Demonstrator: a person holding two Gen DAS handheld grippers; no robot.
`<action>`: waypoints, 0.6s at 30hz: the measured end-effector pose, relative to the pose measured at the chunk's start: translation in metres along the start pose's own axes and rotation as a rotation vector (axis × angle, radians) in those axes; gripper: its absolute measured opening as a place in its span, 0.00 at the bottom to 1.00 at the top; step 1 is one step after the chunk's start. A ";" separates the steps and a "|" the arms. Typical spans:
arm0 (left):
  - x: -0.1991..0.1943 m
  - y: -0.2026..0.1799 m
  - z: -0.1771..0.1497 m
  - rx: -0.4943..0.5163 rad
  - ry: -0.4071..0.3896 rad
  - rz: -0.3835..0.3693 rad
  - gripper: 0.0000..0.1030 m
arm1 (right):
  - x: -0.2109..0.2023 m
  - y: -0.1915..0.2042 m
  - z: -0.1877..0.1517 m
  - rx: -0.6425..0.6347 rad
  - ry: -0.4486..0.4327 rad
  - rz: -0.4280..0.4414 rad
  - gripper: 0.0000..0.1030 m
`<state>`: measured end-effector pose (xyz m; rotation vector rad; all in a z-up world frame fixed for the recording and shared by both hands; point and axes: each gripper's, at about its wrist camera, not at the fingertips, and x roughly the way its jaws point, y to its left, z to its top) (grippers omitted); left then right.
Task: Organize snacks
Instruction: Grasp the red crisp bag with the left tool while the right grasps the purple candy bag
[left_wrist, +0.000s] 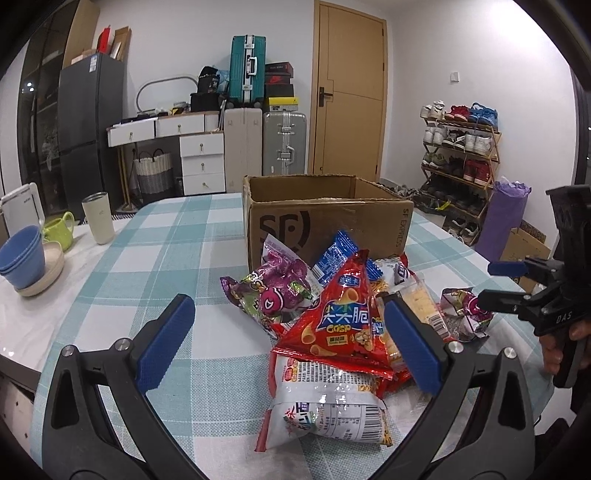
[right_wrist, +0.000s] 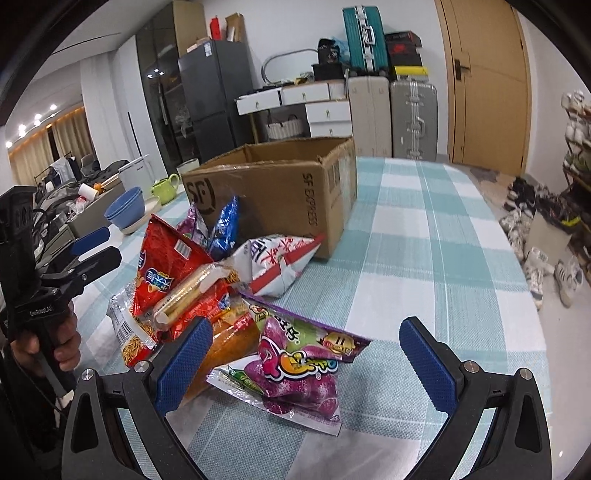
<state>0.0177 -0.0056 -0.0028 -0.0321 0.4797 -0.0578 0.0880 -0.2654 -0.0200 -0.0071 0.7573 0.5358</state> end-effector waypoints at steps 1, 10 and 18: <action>0.003 0.000 0.000 -0.005 0.014 -0.001 0.99 | 0.002 -0.001 -0.001 0.006 0.008 0.008 1.00; 0.039 -0.010 0.004 0.013 0.118 -0.023 0.99 | 0.017 -0.008 -0.004 0.050 0.075 0.017 1.00; 0.066 -0.023 0.008 0.048 0.174 -0.064 0.84 | 0.022 -0.011 -0.005 0.072 0.099 0.014 1.00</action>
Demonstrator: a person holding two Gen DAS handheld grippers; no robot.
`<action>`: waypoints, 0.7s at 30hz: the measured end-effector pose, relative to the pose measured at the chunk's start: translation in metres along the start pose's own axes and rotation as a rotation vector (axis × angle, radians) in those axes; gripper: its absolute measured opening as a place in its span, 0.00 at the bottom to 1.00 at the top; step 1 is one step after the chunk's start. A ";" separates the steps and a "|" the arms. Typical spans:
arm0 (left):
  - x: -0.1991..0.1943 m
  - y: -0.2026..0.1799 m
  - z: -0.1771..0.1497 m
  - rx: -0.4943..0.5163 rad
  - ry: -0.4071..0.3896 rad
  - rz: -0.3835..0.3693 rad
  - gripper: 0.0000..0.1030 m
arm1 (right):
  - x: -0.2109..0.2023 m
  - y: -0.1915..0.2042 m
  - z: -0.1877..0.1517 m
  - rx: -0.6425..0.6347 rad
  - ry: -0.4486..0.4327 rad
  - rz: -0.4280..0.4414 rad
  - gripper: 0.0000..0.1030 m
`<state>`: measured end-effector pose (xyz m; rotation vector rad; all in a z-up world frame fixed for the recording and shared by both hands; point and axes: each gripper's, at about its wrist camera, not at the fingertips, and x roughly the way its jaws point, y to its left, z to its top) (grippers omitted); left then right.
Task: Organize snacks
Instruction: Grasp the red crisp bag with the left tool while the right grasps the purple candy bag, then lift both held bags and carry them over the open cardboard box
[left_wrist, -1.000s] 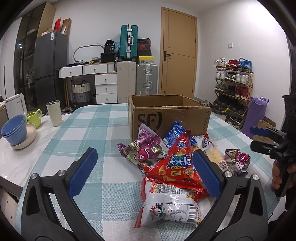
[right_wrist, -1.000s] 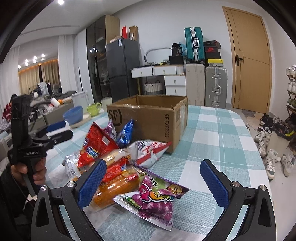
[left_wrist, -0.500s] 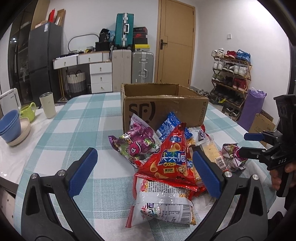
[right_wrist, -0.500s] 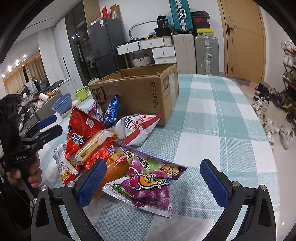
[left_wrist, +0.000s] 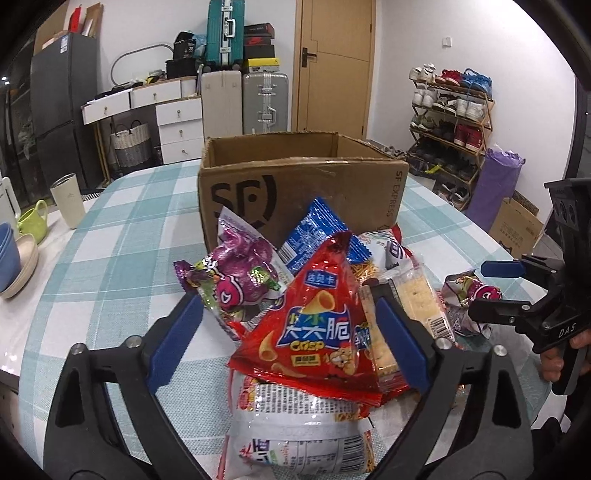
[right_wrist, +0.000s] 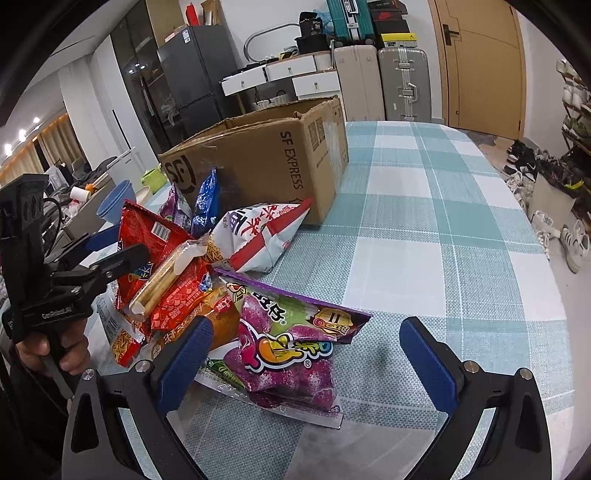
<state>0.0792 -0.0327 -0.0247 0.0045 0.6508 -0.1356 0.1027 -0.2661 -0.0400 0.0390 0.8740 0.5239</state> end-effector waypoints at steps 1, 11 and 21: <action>0.004 -0.001 0.001 0.002 0.010 -0.008 0.78 | 0.001 0.000 0.000 0.006 0.004 0.007 1.00; 0.018 -0.009 0.002 -0.006 0.073 -0.092 0.45 | 0.003 0.006 -0.006 0.012 0.026 0.096 0.50; -0.004 -0.001 0.003 -0.036 0.017 -0.089 0.39 | -0.012 0.008 0.003 0.014 -0.053 0.115 0.45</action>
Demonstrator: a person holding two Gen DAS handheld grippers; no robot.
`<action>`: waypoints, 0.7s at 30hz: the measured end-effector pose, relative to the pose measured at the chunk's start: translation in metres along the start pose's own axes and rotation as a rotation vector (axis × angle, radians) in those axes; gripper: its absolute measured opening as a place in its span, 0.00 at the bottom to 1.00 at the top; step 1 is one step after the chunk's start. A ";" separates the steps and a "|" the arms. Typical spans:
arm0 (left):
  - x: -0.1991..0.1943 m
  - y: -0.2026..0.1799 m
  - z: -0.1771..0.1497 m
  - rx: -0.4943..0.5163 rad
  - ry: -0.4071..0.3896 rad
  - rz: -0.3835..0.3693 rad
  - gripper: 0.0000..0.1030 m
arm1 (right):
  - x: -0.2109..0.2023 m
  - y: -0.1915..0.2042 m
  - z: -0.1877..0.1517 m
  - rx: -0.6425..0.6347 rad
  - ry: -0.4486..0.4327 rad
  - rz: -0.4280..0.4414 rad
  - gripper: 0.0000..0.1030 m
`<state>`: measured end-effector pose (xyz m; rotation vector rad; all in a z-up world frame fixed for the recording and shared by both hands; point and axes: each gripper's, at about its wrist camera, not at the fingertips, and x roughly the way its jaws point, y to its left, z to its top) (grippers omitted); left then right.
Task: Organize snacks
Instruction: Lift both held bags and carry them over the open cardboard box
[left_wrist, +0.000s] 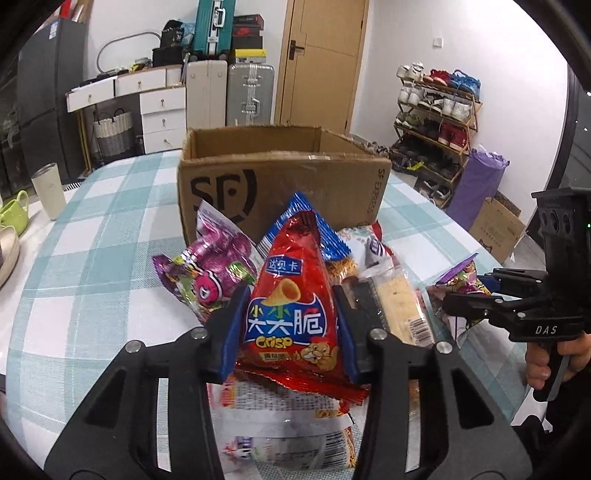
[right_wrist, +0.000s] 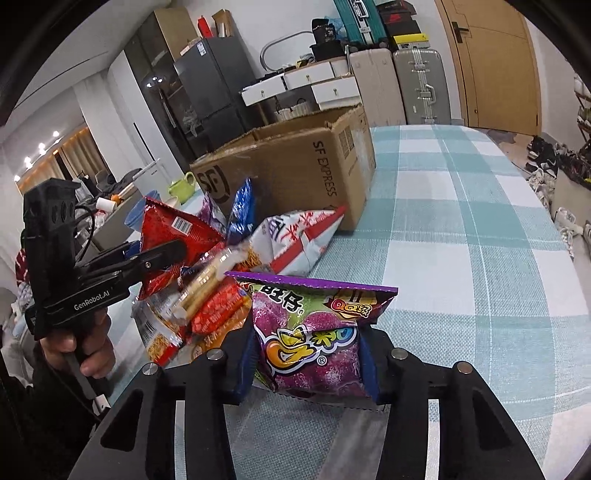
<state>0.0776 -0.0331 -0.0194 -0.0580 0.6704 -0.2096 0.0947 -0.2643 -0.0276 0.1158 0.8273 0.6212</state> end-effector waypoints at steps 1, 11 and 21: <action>-0.004 0.001 0.001 -0.004 -0.009 0.002 0.39 | -0.002 0.001 0.002 -0.002 -0.012 -0.002 0.45; -0.041 0.013 0.022 -0.018 -0.090 0.030 0.39 | -0.023 0.016 0.035 -0.023 -0.112 0.017 0.45; -0.053 0.021 0.063 -0.046 -0.131 0.083 0.39 | -0.024 0.029 0.080 -0.036 -0.172 0.021 0.45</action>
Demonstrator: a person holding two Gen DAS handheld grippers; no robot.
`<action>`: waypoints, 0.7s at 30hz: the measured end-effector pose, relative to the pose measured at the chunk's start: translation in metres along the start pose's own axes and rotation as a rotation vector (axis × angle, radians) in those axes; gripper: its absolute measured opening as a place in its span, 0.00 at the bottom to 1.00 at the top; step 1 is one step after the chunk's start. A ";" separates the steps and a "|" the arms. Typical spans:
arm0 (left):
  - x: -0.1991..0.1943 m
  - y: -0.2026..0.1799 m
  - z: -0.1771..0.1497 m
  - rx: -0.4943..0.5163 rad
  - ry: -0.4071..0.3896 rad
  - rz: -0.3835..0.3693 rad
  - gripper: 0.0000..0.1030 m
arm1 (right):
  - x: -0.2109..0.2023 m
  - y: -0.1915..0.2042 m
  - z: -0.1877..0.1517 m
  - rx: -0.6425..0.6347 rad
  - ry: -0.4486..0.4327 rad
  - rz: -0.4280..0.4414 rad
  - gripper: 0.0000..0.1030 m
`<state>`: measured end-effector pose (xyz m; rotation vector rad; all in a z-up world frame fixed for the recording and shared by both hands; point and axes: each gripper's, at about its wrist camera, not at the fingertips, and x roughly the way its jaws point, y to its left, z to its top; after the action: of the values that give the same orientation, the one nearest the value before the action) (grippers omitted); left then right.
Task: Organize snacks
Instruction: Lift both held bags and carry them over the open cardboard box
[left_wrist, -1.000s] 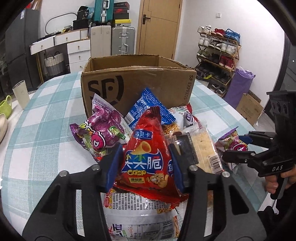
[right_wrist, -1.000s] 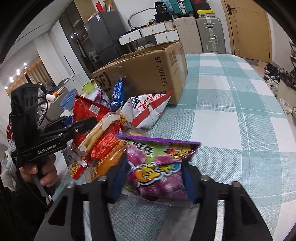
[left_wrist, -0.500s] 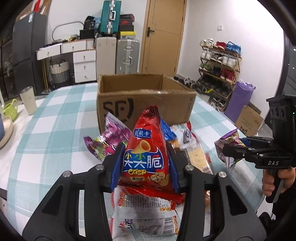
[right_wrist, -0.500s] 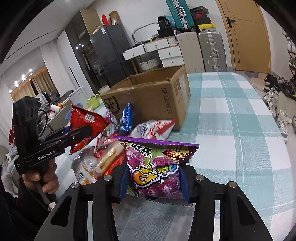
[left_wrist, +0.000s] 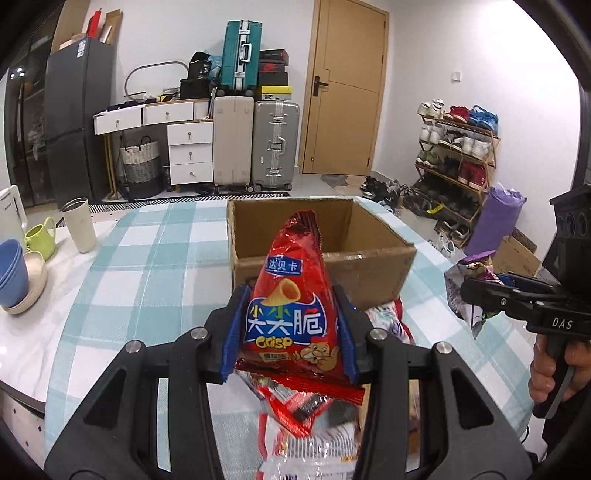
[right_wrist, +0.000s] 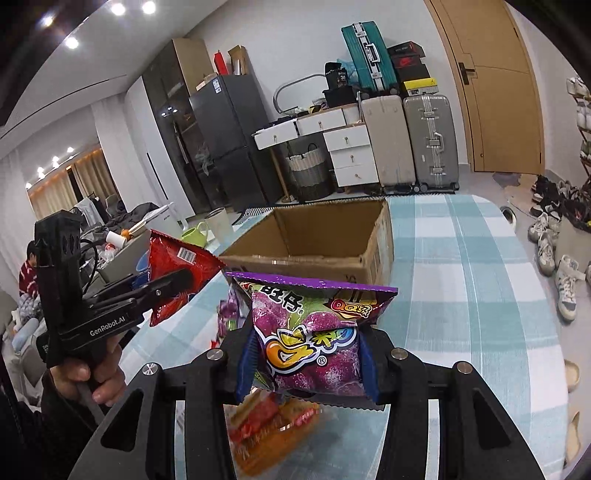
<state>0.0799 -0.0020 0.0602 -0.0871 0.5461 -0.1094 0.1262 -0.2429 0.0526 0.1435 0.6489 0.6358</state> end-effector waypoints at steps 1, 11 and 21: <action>0.001 0.001 0.004 -0.002 -0.001 0.003 0.39 | 0.003 0.001 0.005 0.001 -0.003 -0.004 0.45; 0.021 0.003 0.035 -0.014 0.004 0.015 0.39 | 0.033 -0.001 0.037 0.003 -0.007 -0.015 0.45; 0.056 0.005 0.062 -0.013 0.010 0.012 0.39 | 0.070 -0.008 0.065 0.006 0.007 -0.011 0.45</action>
<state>0.1603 -0.0011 0.0835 -0.0958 0.5568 -0.0947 0.2123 -0.2034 0.0651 0.1435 0.6582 0.6240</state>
